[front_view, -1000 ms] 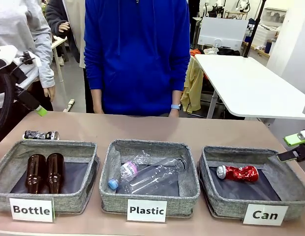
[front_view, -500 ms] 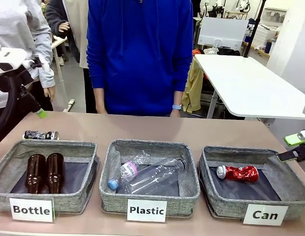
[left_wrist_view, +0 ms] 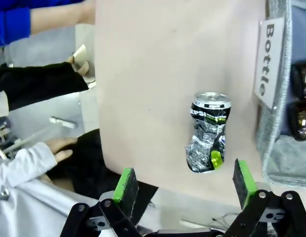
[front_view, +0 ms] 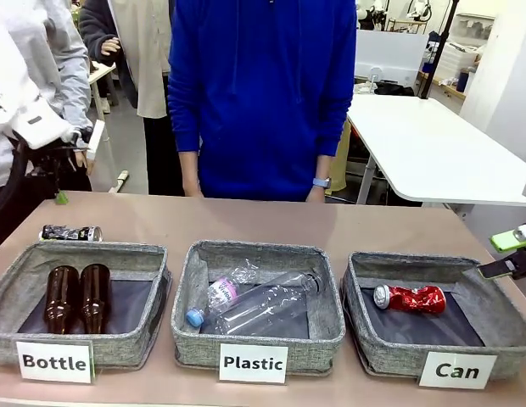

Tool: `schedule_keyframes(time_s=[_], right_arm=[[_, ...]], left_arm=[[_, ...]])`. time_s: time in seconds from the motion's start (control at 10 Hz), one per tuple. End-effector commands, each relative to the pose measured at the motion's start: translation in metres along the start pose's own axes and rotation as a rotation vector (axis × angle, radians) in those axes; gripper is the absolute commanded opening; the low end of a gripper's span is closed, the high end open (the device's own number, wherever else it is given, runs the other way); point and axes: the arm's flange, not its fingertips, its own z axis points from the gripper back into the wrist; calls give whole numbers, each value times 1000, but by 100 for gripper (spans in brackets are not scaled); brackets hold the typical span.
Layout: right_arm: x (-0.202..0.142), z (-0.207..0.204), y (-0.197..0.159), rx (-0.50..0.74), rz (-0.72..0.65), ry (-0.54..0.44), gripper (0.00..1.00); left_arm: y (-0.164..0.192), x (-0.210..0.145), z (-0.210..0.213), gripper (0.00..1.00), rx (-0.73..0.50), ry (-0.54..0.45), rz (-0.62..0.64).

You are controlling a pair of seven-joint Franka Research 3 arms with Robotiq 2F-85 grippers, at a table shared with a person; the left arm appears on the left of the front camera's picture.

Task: Sort the can waste into the basket.
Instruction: Pick up the can waste from the table and place it in the right Fabric basket.

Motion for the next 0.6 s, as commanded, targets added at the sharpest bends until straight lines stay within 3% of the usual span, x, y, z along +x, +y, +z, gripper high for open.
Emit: schedule_keyframes(time_s=[0.0,0.5], right_arm=[[-1,3,0,-2,17,13,100],[-1,3,0,-2,17,13,100]], left_arm=[[13,3,-22,100,1,-8,-44],[19,18,-73,100,-122,48,-92]])
